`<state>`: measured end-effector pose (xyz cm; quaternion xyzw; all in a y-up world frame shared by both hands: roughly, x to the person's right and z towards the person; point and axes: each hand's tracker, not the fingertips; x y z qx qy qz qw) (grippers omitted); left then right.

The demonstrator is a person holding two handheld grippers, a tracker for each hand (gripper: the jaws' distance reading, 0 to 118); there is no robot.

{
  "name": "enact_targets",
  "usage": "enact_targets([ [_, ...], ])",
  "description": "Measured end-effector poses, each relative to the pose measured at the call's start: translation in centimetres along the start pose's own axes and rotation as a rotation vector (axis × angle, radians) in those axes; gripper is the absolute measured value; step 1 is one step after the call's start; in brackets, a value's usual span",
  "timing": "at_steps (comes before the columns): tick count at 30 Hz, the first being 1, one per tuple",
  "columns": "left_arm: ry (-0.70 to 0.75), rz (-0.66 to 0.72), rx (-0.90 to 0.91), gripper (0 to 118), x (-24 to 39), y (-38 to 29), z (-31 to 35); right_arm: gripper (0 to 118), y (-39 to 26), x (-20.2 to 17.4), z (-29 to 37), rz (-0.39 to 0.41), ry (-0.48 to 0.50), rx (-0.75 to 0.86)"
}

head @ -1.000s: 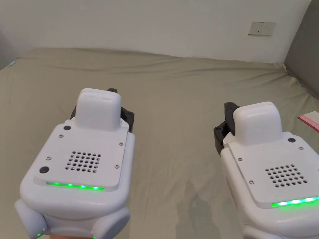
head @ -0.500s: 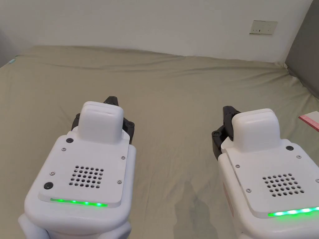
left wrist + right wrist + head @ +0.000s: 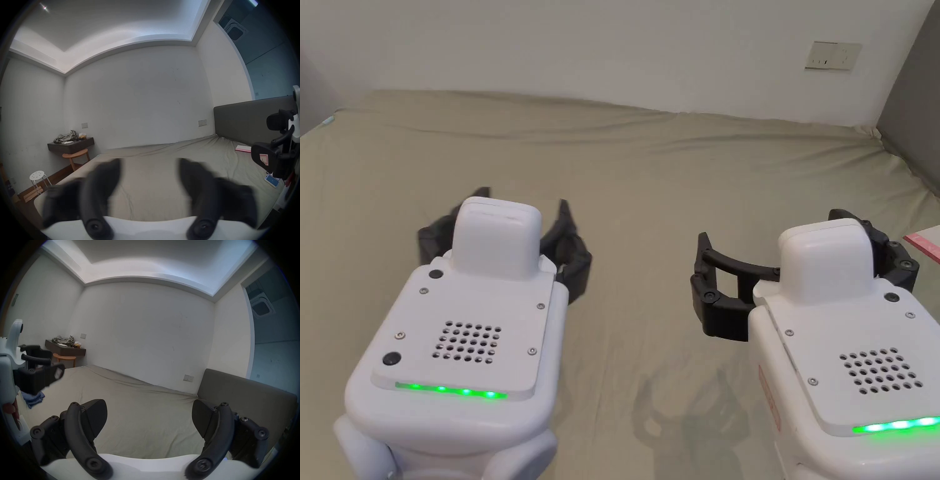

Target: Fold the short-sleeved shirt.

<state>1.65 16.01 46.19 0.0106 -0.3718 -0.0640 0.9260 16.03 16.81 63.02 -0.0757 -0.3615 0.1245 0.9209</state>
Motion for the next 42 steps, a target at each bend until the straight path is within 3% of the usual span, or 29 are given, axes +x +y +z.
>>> enact_targets([
  [1,-0.005,0.006,-0.02,116,-0.2,-0.1,-0.3,109,0.1,-0.2,-0.1,0.025,-0.009,-0.005],
  [3,-0.02,0.028,0.001,118,-0.4,-0.6,-0.3,109,0.1,-0.4,-0.2,0.043,-0.029,-0.014],
  [5,-0.001,0.019,0.0,118,-0.2,-0.5,-0.3,109,0.1,-0.4,-0.4,0.028,-0.023,-0.025],
  [10,-0.005,0.001,0.006,118,-0.2,-0.2,0.0,109,0.8,0.4,-0.7,-0.136,0.061,-0.084],
  [13,-0.01,-0.002,0.005,118,-0.3,0.0,0.2,109,1.9,0.1,-0.9,-0.202,-0.053,-0.174],
  [16,-0.013,0.006,0.007,118,-0.4,0.3,0.3,109,3.2,-0.1,-1.4,-0.181,-0.112,-0.295],
  [19,-0.017,0.009,0.013,118,-0.4,0.6,0.4,109,3.7,-0.1,-1.6,-0.146,-0.072,-0.36],
  [22,-0.017,0.005,0.02,118,-0.3,0.7,0.4,109,3.1,-0.2,-1.3,-0.181,-0.038,-0.317],
  [42,-0.017,-0.022,0.007,118,-0.2,0.5,0.4,110,2.0,-0.6,-1.8,-0.216,-0.036,-0.361],
])
